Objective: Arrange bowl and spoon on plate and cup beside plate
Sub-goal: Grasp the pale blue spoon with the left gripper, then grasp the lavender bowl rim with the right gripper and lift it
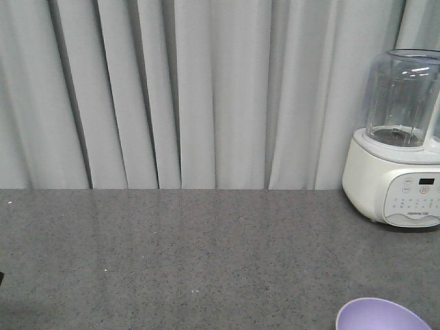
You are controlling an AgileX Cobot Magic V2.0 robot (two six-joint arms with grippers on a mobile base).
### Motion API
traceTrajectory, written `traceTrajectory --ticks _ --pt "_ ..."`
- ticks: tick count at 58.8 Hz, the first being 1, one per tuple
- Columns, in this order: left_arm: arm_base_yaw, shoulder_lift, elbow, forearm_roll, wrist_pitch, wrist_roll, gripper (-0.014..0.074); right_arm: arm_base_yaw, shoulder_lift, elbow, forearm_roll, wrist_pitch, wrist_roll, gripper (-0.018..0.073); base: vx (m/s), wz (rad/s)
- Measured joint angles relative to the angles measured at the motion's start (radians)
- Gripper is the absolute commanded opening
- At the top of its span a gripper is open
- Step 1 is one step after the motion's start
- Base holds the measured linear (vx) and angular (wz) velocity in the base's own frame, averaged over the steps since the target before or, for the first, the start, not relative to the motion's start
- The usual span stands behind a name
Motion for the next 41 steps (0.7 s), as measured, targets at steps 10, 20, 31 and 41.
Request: traceTrajectory --ticks 10,20,31,41 --pt "0.0 -0.04 0.0 0.0 0.004 0.0 -0.0006 0.0 0.186 -0.102 0.077 0.066 -0.124 0.0456 0.0 0.0" --pt "0.0 -0.046 0.0 0.001 0.016 0.0 -0.0006 0.0 0.292 -0.106 0.086 0.078 -0.128 0.0456 0.0 0.0" --pt "0.0 -0.046 0.0 0.001 0.019 0.0 -0.0006 0.0 0.369 -0.106 0.139 0.076 -0.174 0.0456 0.0 0.0" --pt "0.0 -0.046 0.0 0.001 0.019 0.0 -0.0006 0.0 0.431 -0.106 0.148 0.064 -0.184 0.0456 0.0 0.0"
